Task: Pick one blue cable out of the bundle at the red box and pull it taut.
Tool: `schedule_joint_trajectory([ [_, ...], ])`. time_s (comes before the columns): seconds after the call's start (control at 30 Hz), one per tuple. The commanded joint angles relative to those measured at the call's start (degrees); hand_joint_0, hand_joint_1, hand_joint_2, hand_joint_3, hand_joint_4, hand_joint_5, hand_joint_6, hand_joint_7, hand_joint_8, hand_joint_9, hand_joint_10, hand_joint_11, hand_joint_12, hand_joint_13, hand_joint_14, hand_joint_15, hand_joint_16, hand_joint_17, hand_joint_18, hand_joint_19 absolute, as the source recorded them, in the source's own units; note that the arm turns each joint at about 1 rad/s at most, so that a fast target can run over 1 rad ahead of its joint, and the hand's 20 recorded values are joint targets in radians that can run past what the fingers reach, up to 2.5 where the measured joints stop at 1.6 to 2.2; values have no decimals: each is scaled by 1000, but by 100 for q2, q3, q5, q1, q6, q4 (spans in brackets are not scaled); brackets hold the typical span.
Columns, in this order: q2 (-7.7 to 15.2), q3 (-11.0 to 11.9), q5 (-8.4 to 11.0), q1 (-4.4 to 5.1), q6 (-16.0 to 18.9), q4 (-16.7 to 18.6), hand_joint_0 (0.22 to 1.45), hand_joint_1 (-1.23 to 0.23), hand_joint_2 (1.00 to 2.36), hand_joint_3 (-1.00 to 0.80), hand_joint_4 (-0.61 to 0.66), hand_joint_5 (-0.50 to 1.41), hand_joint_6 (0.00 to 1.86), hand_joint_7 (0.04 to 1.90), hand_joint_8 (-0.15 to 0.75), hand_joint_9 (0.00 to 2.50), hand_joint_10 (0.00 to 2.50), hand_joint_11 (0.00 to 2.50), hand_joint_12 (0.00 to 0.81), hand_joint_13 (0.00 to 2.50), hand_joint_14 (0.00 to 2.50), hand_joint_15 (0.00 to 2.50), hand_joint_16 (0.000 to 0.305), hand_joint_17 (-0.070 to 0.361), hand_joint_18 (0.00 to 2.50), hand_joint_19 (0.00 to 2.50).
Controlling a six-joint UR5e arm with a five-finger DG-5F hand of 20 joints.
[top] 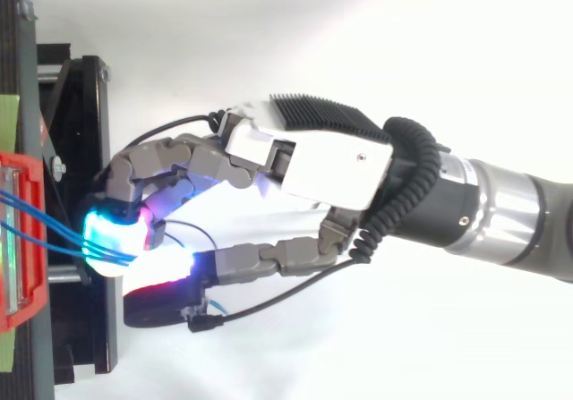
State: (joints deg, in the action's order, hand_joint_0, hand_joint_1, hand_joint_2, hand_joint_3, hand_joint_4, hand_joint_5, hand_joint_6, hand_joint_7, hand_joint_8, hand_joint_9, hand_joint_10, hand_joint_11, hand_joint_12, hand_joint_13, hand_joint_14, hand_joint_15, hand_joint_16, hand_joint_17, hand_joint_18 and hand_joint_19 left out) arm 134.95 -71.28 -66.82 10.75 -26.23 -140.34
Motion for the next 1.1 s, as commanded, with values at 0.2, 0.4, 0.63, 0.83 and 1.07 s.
schedule_joint_trajectory([
  [0.2,-250,0,266,24,391,-829,603,-789,1022,8,248,-161,806,1059,400,905,14,964,440,578,6,209,61,136,695,351],
  [0.4,-355,0,380,24,672,-1163,605,-790,1022,4,236,-162,803,1063,400,964,13,1102,439,596,8,224,60,136,704,347],
  [0.63,-461,0,495,33,681,-1382,606,-789,1023,-9,174,-162,796,1051,377,1061,7,1407,436,623,7,250,59,133,704,355],
  [0.83,-461,0,521,33,786,-1532,609,-798,1023,-25,165,-160,790,1055,371,1069,4,1491,435,630,7,254,58,132,705,363],
  [1.07,-531,9,653,59,1050,-1857,615,-827,1027,-27,170,-160,786,1058,358,1044,4,1543,425,639,8,272,56,127,699,371],
])
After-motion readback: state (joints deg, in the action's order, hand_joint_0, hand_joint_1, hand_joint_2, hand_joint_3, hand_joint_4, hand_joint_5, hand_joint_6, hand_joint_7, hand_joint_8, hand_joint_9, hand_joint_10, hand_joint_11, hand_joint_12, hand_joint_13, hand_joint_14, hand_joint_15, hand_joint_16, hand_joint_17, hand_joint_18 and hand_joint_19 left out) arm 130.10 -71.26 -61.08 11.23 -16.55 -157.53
